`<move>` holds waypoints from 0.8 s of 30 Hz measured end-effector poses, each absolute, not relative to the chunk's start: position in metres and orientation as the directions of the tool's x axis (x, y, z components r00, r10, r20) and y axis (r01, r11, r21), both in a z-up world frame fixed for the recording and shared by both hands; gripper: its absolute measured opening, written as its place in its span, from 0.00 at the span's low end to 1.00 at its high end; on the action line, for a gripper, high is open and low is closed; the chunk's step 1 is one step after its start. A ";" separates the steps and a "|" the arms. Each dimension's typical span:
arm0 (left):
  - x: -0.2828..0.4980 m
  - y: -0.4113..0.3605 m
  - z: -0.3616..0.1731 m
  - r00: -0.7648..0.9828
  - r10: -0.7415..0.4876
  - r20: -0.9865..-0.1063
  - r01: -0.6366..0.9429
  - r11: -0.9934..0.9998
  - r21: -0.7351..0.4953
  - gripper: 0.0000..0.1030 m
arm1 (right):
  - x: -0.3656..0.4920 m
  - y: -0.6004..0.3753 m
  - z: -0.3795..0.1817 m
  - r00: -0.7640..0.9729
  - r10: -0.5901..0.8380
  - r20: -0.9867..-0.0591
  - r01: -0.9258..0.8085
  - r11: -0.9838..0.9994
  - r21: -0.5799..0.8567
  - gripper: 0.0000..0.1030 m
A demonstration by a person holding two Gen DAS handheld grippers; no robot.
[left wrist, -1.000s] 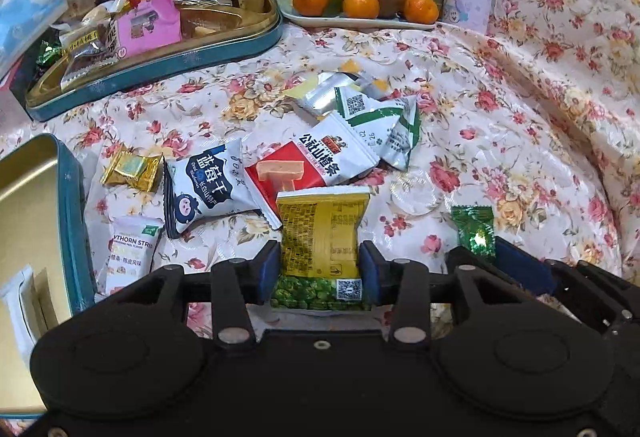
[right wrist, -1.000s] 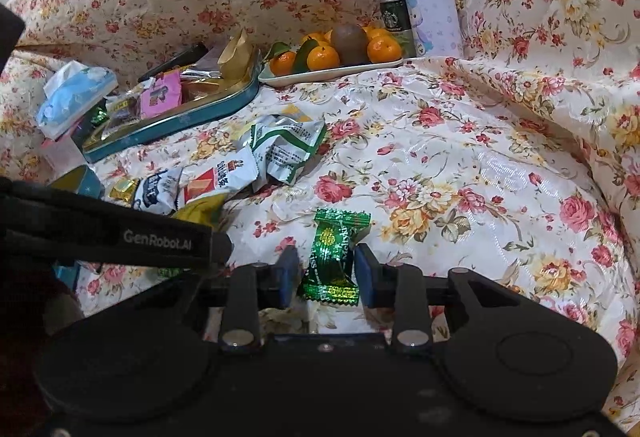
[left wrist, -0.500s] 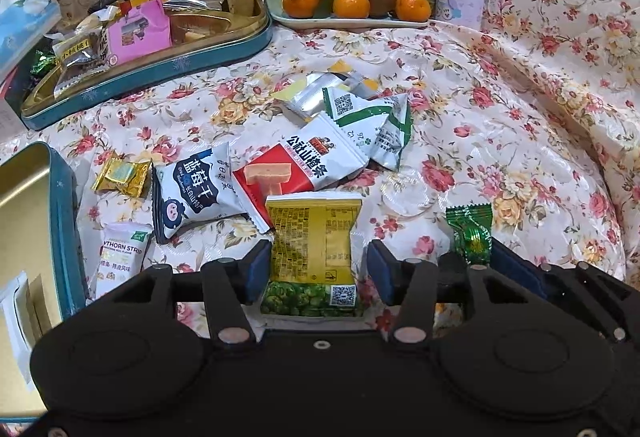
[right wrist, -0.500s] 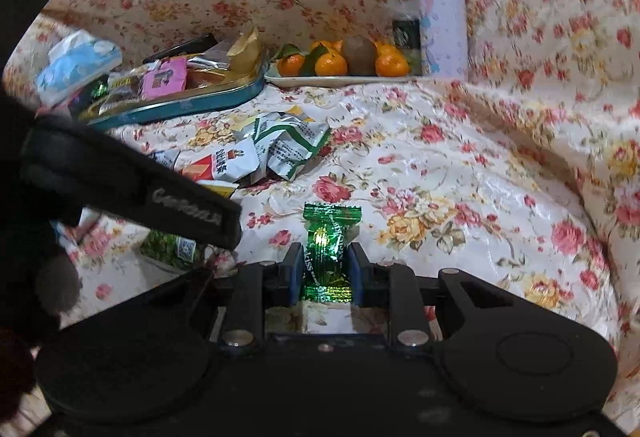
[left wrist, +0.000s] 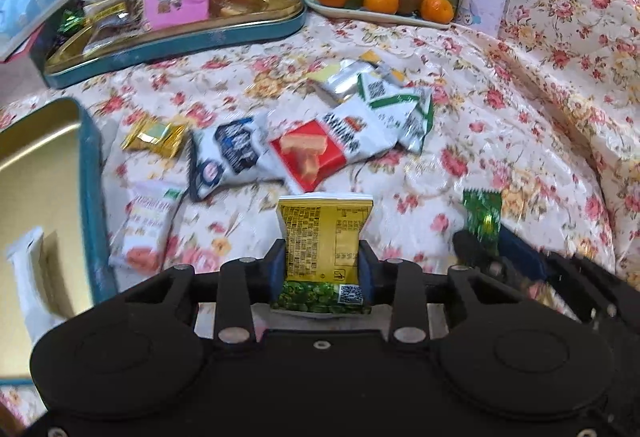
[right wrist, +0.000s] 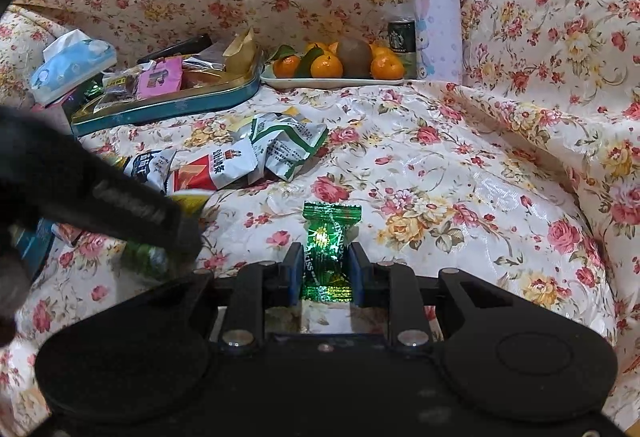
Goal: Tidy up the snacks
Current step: 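Lift both held snacks and carry them toward the teal tray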
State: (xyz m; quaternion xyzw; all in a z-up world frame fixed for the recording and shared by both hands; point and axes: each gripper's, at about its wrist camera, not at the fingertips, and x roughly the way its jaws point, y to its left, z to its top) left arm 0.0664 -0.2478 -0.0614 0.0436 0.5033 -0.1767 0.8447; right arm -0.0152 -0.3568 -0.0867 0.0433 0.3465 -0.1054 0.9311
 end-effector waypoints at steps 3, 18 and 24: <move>0.055 -0.238 -0.062 0.429 -0.247 -0.869 0.336 0.936 -0.101 0.43 | -0.014 -0.357 -0.086 0.732 -0.172 -0.659 0.237 0.971 0.010 0.25; 0.032 -0.197 -0.060 0.428 -0.273 -0.862 0.253 0.951 -0.175 0.42 | -0.015 -0.345 -0.080 0.683 -0.208 -0.701 0.261 0.965 -0.031 0.29; 0.034 -0.197 -0.061 0.431 -0.272 -0.860 0.247 0.953 -0.178 0.42 | -0.005 -0.351 -0.075 0.667 -0.175 -0.724 0.303 0.952 0.049 0.44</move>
